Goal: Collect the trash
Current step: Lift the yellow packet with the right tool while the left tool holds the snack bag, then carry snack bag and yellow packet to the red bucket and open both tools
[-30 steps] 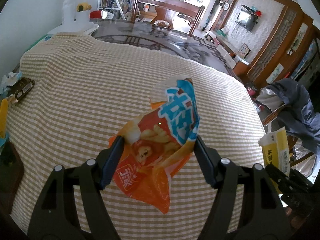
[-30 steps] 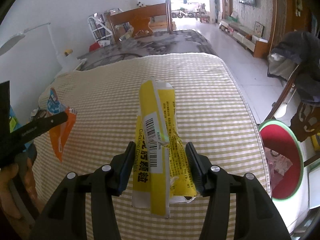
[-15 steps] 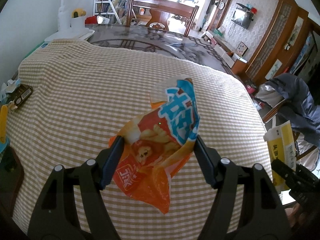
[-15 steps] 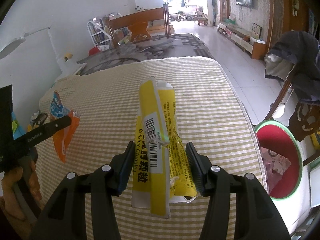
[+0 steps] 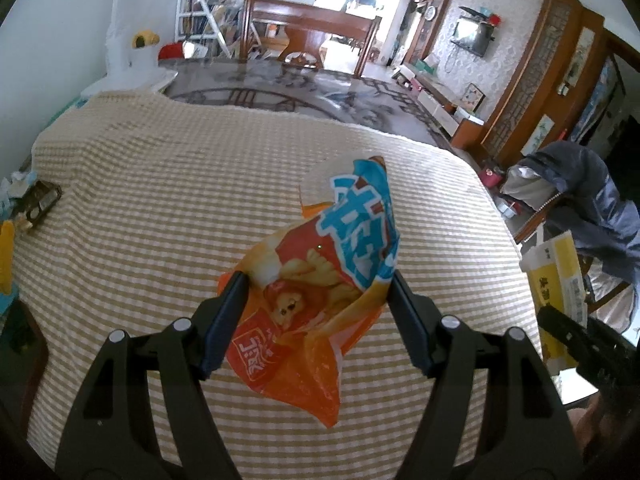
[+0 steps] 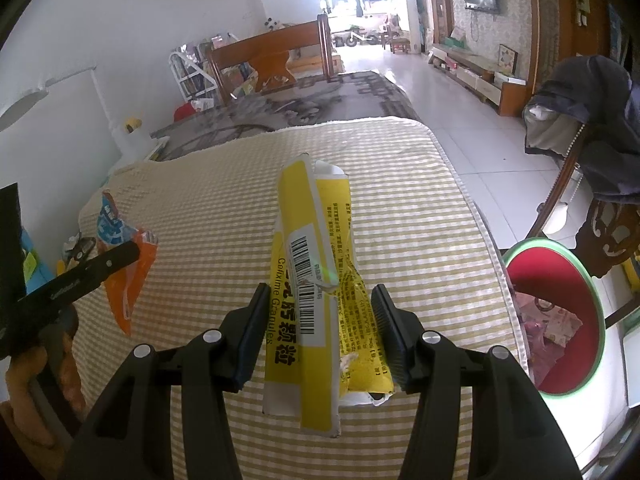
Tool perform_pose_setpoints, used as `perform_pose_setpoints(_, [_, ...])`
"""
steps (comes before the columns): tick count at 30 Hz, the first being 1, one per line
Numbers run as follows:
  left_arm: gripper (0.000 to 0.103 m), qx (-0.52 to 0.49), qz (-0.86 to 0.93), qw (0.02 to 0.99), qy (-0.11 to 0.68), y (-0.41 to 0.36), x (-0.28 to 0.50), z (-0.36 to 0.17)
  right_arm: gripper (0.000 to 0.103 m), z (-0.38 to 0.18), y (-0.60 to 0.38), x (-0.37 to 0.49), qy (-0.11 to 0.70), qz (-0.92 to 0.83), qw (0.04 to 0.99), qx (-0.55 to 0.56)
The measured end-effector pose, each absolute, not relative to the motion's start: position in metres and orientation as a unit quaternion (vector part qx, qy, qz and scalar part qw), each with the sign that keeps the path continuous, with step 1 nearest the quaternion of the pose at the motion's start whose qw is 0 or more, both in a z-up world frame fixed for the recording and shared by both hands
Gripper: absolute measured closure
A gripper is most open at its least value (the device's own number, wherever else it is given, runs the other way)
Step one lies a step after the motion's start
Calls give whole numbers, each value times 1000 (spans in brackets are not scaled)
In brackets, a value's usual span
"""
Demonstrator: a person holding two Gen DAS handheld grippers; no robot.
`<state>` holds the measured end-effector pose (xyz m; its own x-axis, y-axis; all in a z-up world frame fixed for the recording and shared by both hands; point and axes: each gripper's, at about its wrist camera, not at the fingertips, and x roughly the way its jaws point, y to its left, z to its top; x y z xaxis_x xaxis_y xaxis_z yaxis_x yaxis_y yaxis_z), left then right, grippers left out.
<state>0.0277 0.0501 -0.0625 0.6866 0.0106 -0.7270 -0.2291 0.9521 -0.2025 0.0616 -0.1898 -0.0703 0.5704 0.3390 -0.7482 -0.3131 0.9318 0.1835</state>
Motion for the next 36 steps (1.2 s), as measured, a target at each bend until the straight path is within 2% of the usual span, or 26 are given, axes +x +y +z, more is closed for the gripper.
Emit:
perform_pose_setpoints(8, [36, -109, 65, 914, 384, 36, 24, -56, 52, -63, -205, 56, 412, 182, 892, 40])
perform_pose_setpoints(20, [36, -104, 34, 935, 338, -21, 10, -8, 53, -48, -241, 48, 391, 182, 896, 109])
perform_pose_setpoints(27, [36, -90, -52, 935, 339, -88, 30, 9, 52, -26, -309, 38, 355, 134, 912, 154])
perform_pose_setpoints(32, [36, -70, -132, 917, 369, -158, 59, -1, 52, -43, -375, 42, 370, 76, 898, 227])
perform_pose_setpoints(36, [36, -44, -192, 900, 389, -209, 80, -10, 52, -57, -409, 41, 368, 24, 898, 241])
